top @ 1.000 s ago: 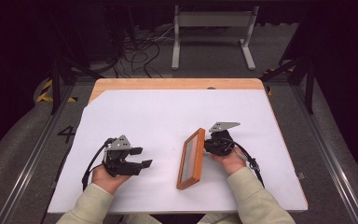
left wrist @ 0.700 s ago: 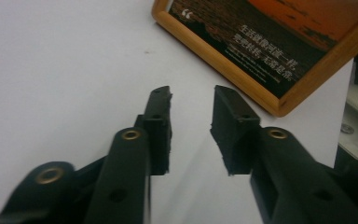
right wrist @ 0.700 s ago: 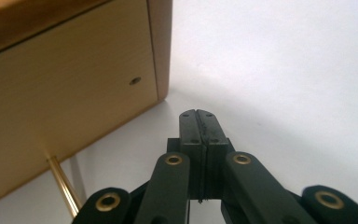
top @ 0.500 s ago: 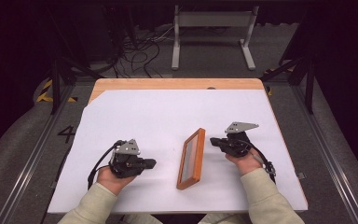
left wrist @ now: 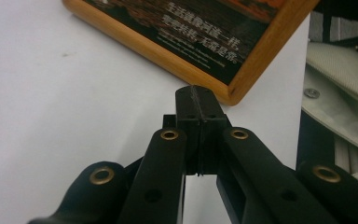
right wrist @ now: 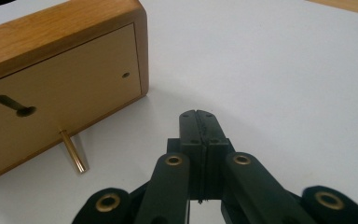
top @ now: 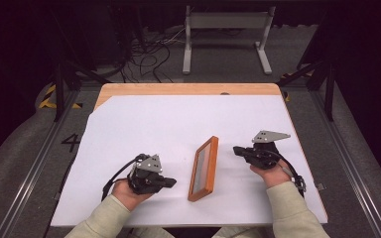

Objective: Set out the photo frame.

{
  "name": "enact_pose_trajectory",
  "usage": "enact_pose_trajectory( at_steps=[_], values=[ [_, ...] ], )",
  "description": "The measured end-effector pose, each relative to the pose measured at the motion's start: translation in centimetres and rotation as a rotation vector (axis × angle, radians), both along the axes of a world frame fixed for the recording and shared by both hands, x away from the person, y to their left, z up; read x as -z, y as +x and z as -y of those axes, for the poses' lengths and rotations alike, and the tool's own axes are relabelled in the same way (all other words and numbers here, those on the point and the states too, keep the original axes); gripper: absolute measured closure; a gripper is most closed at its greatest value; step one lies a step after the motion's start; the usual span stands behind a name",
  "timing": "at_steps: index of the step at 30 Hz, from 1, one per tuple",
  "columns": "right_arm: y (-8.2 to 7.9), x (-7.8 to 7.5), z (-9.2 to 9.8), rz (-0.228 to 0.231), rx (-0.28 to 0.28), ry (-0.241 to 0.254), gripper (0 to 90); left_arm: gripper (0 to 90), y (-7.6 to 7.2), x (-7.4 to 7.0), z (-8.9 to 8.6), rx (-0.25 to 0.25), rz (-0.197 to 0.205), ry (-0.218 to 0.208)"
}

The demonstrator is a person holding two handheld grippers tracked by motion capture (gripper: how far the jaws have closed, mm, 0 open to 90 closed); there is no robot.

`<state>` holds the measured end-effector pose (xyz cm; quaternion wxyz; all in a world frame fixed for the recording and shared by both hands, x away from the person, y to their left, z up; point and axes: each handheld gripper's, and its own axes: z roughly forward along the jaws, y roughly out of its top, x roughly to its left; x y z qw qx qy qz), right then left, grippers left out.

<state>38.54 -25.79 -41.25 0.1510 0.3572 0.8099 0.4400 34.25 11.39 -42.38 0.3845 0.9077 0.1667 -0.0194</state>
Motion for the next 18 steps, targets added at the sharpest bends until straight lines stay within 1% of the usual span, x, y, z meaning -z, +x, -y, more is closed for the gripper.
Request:
enact_pose_trajectory(
  at_steps=[2, 3, 4, 5, 8, 14, 16, 18],
  values=[
    [-0.1, 0.0, 0.2, -0.001, 0.0, 0.003, 90.0, 89.8, -0.1, 0.1, 0.2, 0.009, 0.0, 0.004],
    [-0.1, -0.1, 0.3, -0.001, 0.0, 0.007, 90.0, 89.8, -0.2, 0.2, 0.5, 0.019, 0.0, 0.021],
    [-0.3, -0.2, 0.6, -0.001, 0.003, 0.008, 90.0, 89.8, -0.2, 0.3, 0.7, 0.03, 0.002, 0.026],
    [-0.4, -0.2, 0.7, 0.0, 0.002, 0.011, 90.0, 89.8, -0.4, 0.4, 1.1, 0.042, 0.001, 0.042],
    [-0.5, -0.2, 0.9, 0.0, 0.007, 0.012, 90.0, 89.8, -0.5, 0.4, 1.4, 0.057, -0.001, 0.052],
    [-0.8, -0.3, 1.5, -0.006, 0.02, 0.02, 90.0, 89.8, -0.5, 1.0, 2.7, 0.098, -0.018, 0.096],
    [-0.9, -0.3, 1.6, -0.006, 0.023, 0.02, 90.0, 89.7, -0.5, 1.3, 3.1, 0.11, -0.031, 0.115],
    [-0.9, -0.3, 1.7, -0.006, 0.023, 0.021, 90.0, 89.7, -0.5, 1.4, 3.4, 0.12, -0.031, 0.123]
  ],
)
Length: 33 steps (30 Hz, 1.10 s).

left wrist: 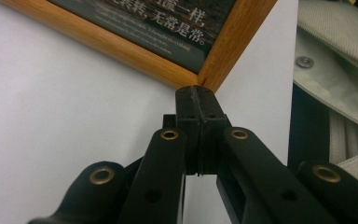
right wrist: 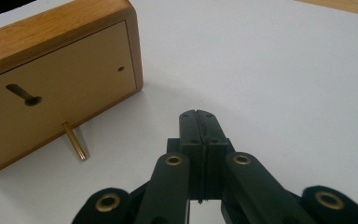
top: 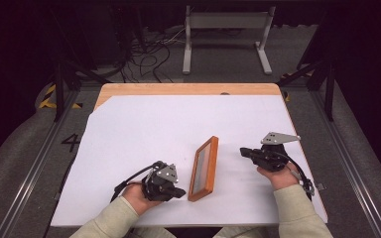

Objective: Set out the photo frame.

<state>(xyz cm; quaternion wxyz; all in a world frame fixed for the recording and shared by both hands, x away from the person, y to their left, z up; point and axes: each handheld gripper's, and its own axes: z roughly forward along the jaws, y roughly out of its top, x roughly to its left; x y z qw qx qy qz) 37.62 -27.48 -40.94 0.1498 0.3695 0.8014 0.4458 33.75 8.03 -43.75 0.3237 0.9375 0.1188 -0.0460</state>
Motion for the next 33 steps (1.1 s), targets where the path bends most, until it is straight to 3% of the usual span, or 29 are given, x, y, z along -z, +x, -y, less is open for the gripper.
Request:
enact_pose_trajectory(
  at_steps=[14, 33],
  values=[
    [-0.5, 0.0, 0.5, -0.003, 0.013, 0.004, 90.0, 89.8, 0.2, 0.4, 1.0, 0.025, -0.051, 0.037],
    [-1.0, -0.2, 0.0, 0.004, -0.006, -0.007, 90.0, 89.8, -0.4, 0.8, 4.0, 0.095, -0.069, 0.029]
  ],
)
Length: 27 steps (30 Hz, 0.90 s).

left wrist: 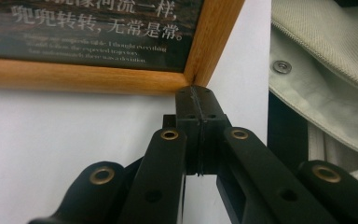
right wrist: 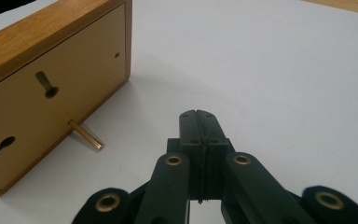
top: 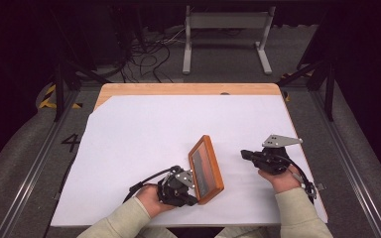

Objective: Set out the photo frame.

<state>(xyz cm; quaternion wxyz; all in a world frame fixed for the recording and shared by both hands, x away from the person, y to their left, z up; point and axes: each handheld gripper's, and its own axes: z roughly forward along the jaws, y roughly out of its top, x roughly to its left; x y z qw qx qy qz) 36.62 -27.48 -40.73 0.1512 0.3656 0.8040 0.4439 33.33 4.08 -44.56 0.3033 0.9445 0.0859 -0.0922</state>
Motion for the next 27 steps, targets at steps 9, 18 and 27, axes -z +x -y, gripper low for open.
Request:
enact_pose_trajectory(
  at_steps=[9, 18, 27],
  values=[
    [-0.8, -0.3, 0.2, 0.005, -0.009, -0.003, 90.0, 89.8, -0.2, 0.1, 1.8, 0.013, 0.011, -0.012],
    [-1.5, -0.3, 0.2, 0.006, -0.017, -0.007, 90.0, 89.7, -0.1, 0.2, 3.6, 0.015, 0.018, -0.027],
    [-2.7, 0.0, 0.1, -0.003, -0.031, -0.024, 90.0, 89.7, 0.1, 0.3, 5.1, -0.004, 0.025, -0.045]
  ],
)
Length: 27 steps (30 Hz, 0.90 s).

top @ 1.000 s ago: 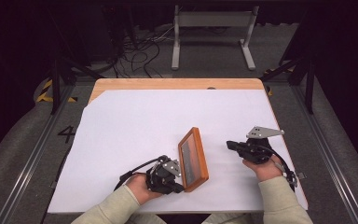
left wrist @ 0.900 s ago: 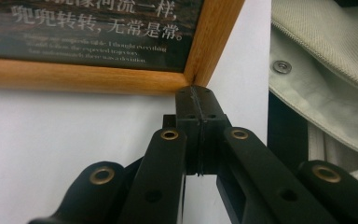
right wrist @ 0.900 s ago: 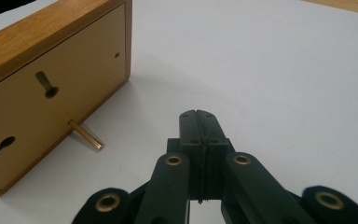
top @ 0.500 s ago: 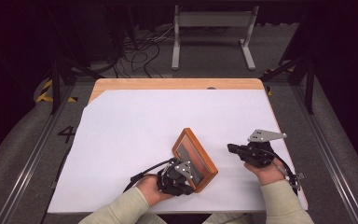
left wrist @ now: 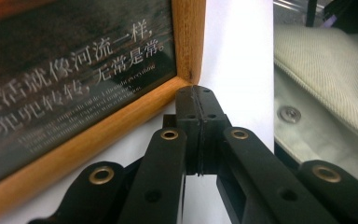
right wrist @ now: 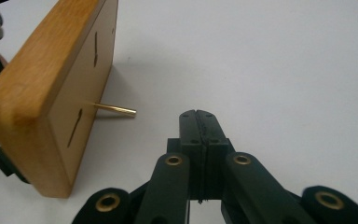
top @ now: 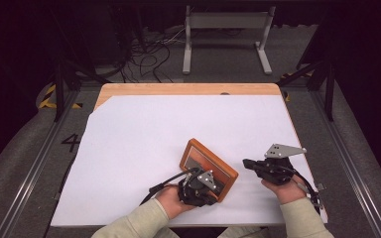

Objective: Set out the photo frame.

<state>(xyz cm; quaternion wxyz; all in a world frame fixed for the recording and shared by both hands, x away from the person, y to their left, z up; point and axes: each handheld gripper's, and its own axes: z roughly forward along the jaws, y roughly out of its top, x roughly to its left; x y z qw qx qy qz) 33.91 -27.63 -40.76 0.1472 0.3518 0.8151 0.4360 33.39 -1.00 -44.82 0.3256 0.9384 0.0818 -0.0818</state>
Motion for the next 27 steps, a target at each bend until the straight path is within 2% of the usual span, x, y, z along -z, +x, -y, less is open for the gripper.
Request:
enact_pose_trajectory(
  at_steps=[4, 11, 12, 18, 22, 24, 27],
  values=[
    [-0.5, 0.4, -0.3, -0.009, -0.017, -0.015, 90.0, 89.7, 0.0, 0.1, 0.6, -0.014, 0.012, -0.01],
    [-0.9, 0.6, -0.4, -0.016, -0.027, -0.023, 90.0, 89.7, 0.1, 0.2, 1.2, -0.038, 0.01, -0.028],
    [-1.2, 0.6, -0.4, -0.02, -0.031, -0.029, 90.0, 89.7, 0.1, 0.1, 1.0, -0.045, 0.026, -0.021],
    [-2.2, 1.2, -0.7, -0.045, -0.064, -0.048, 90.0, 89.6, 0.1, -0.6, -0.2, -0.048, 0.017, -0.04],
    [-3.3, 1.3, -1.0, -0.081, -0.126, -0.082, 90.0, 88.9, 0.1, -1.4, -1.8, -0.053, 0.016, -0.06],
    [-3.8, 1.2, -1.2, -0.083, -0.147, -0.09, 90.0, 85.2, 0.3, -1.9, -2.9, -0.064, 0.007, -0.078],
    [-4.4, 1.1, -1.8, -0.082, -0.195, -0.096, 90.0, 84.2, 0.8, -2.3, -4.2, -0.091, 0.013, -0.091]
  ],
)
